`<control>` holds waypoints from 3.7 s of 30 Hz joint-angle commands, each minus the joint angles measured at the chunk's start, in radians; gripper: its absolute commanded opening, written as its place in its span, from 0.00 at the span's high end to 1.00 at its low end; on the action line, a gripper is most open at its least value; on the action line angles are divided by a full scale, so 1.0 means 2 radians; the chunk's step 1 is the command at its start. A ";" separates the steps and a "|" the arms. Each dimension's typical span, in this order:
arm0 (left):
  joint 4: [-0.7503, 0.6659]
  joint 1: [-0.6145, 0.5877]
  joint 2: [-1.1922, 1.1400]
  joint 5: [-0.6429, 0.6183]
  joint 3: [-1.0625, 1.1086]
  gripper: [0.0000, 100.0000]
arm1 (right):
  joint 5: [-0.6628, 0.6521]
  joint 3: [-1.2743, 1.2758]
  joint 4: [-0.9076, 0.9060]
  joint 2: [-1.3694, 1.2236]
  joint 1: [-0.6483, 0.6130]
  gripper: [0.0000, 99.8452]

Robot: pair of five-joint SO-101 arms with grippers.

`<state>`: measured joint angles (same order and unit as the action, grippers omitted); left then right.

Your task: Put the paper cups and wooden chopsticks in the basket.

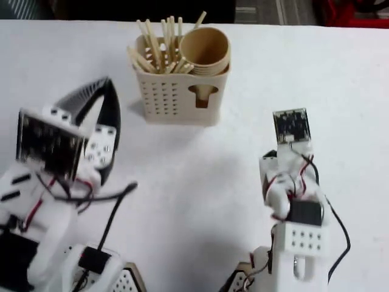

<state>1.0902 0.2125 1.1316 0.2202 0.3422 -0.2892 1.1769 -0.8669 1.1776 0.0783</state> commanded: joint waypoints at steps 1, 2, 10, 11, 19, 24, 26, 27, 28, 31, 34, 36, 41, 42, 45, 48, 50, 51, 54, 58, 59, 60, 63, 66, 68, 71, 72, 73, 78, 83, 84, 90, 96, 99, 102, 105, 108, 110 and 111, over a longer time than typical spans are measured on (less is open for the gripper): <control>-0.021 -0.004 0.051 -0.004 0.054 0.98 | 0.000 0.015 -0.003 0.095 -0.005 0.98; -0.021 -0.004 0.065 -0.005 0.070 0.98 | 0.000 0.025 -0.003 0.119 -0.005 0.98; -0.021 -0.004 0.161 -0.003 0.170 0.98 | 0.000 0.082 -0.003 0.276 -0.005 0.98; -0.021 -0.004 0.175 -0.002 0.183 0.98 | 0.000 0.088 -0.003 0.293 -0.005 0.98; -0.055 -0.004 0.310 -0.002 0.298 0.97 | 0.000 0.100 -0.003 0.311 -0.005 0.98; -0.097 -0.046 0.349 -0.002 0.371 0.97 | 0.002 0.102 -0.003 0.312 -0.031 0.98; -0.114 -0.069 0.346 -0.002 0.400 0.97 | 0.002 0.103 -0.016 0.312 -0.041 0.98; -0.126 -0.075 0.346 -0.002 0.417 0.97 | 0.002 0.103 -0.024 0.312 -0.048 0.98; -0.137 -0.079 0.346 -0.002 0.433 0.97 | 0.002 0.104 -0.030 0.312 -0.055 0.98; -0.162 -0.083 0.346 -0.002 0.483 0.97 | 0.002 0.110 -0.058 0.312 -0.081 0.98; -0.176 -0.084 0.346 -0.002 0.532 0.97 | 0.001 0.130 -0.069 0.312 -0.097 0.98; -0.183 -0.084 0.346 -0.002 0.565 0.97 | 0.001 0.157 -0.065 0.312 -0.102 0.98; -0.209 -0.084 0.346 -0.002 0.642 0.97 | 0.001 0.241 -0.010 0.312 -0.101 0.98; -0.215 -0.084 0.346 -0.002 0.657 0.97 | 0.001 0.257 0.002 0.312 -0.101 0.98; -0.219 -0.084 0.344 -0.002 0.676 0.97 | 0.001 0.257 0.001 0.311 -0.098 0.98; -0.197 -0.084 0.344 -0.002 0.675 0.97 | 0.001 0.257 0.000 0.310 -0.100 0.98; -0.174 -0.084 0.344 -0.002 0.675 0.97 | 0.001 0.257 -0.014 0.310 -0.100 0.98; -0.158 -0.084 0.344 -0.002 0.675 0.97 | 0.001 0.257 -0.028 0.310 -0.101 0.98; -0.099 -0.084 0.344 -0.002 0.675 0.97 | 0.001 0.257 -0.077 0.310 -0.101 0.98; -0.021 -0.084 0.344 -0.002 0.675 0.97 | 0.001 0.257 -0.128 0.310 -0.101 0.98; -0.005 -0.084 0.344 -0.002 0.675 0.97 | 0.001 0.257 -0.138 0.310 -0.101 0.98; 0.012 -0.084 0.344 -0.002 0.675 0.97 | 0.002 0.257 -0.149 0.310 -0.101 0.98; 0.065 -0.084 0.344 -0.002 0.675 0.97 | 0.002 0.257 -0.193 0.310 -0.098 0.98; 0.098 -0.084 0.345 -0.005 0.675 0.97 | 0.004 0.257 -0.200 0.310 -0.098 0.98; 0.096 -0.084 0.345 -0.005 0.675 0.97 | 0.004 0.257 -0.200 0.310 -0.097 0.98; 0.096 -0.084 0.345 -0.005 0.675 0.97 | 0.004 0.257 -0.200 0.310 -0.097 0.98; 0.096 -0.084 0.345 -0.004 0.675 0.97 | 0.004 0.257 -0.200 0.310 -0.097 0.98; 0.096 -0.084 0.345 -0.004 0.675 0.97 | 0.004 0.257 -0.200 0.310 -0.097 0.98; 0.096 -0.083 0.345 -0.003 0.675 0.97 | 0.004 0.257 -0.200 0.310 -0.097 0.98; 0.096 -0.083 0.345 -0.003 0.675 0.97 | 0.004 0.257 -0.200 0.310 -0.097 0.98; 0.096 -0.083 0.345 -0.003 0.675 0.97 | 0.004 0.257 -0.200 0.310 -0.097 0.98; 0.096 -0.082 0.345 -0.003 0.675 0.97 | 0.004 0.257 -0.200 0.310 -0.097 0.98; 0.096 -0.082 0.345 -0.003 0.675 0.97 | 0.004 0.257 -0.200 0.310 -0.097 0.98; 0.096 -0.082 0.345 -0.003 0.675 0.97 | 0.004 0.257 -0.200 0.310 -0.097 0.98; 0.096 -0.082 0.345 -0.003 0.675 0.97 | 0.004 0.257 -0.200 0.310 -0.097 0.98; 0.096 -0.082 0.345 -0.003 0.675 0.97 | 0.004 0.257 -0.200 0.310 -0.097 0.98; 0.096 -0.082 0.345 -0.003 0.675 0.97 | 0.004 0.257 -0.200 0.310 -0.097 0.98; 0.096 -0.082 0.345 -0.003 0.675 0.97 | 0.004 0.257 -0.200 0.310 -0.097 0.98; 0.096 -0.082 0.345 -0.003 0.675 0.97 | 0.004 0.257 -0.200 0.310 -0.097 0.98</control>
<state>1.2774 0.0468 1.8144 0.2202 1.6970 -0.2892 1.6817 -1.2597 1.7929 -0.1181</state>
